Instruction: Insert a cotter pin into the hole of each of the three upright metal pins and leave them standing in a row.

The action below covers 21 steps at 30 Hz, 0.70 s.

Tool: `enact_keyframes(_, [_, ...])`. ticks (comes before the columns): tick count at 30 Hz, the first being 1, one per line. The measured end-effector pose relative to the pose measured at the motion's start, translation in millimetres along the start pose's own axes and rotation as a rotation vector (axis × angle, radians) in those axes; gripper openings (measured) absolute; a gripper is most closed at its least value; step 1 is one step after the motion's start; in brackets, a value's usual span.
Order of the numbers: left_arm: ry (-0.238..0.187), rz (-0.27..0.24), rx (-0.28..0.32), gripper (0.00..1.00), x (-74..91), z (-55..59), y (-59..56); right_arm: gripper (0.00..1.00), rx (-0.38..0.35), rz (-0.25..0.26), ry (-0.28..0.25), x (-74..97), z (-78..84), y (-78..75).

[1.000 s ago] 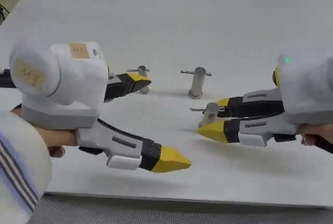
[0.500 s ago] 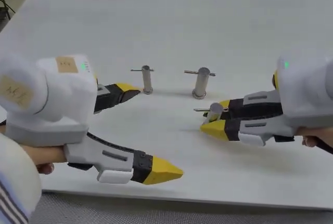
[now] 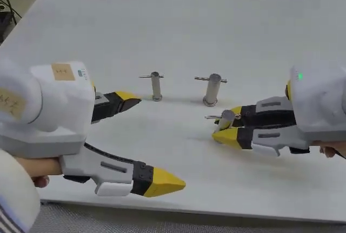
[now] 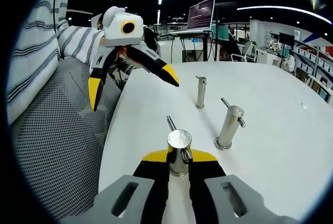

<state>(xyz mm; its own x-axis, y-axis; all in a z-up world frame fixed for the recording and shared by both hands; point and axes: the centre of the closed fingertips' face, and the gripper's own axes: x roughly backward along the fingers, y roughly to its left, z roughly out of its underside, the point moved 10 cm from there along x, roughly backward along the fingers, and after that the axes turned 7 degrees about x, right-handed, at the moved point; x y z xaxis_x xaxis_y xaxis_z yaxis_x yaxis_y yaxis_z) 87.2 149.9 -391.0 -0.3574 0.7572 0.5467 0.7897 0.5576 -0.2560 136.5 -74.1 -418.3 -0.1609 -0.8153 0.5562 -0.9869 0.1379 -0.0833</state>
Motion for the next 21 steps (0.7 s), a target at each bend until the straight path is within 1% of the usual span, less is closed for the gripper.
enact_keyframes(2, [0.001, -0.001, -0.001, 0.96, 0.3, 0.1, 0.7, 0.08, 0.0, 0.006, 0.003, 2.5, 0.8, -2.4])
enact_keyframes(4, [0.003, -0.004, 0.0, 0.96, 0.6, 0.1, 1.1, 0.08, -0.01, 0.023, -0.003, 7.6, 1.8, -7.0])
enact_keyframes(10, [0.024, -0.007, 0.0, 0.96, 0.5, 2.3, 1.2, 0.08, -0.034, 0.098, -0.007, 25.4, 6.3, -26.3])
enact_keyframes(14, [0.033, -0.005, 0.017, 0.95, 0.7, 2.8, 1.3, 0.08, -0.044, 0.137, 0.0, 36.2, 10.6, -38.5])
enact_keyframes(16, [0.031, -0.011, 0.018, 0.95, 1.2, 2.0, 2.0, 0.08, -0.052, 0.155, -0.003, 41.7, 12.9, -44.9])
enact_keyframes(21, [0.04, -0.016, 0.022, 0.95, 2.5, 1.3, 3.4, 0.08, -0.055, 0.18, 0.011, 50.7, 18.8, -57.2])
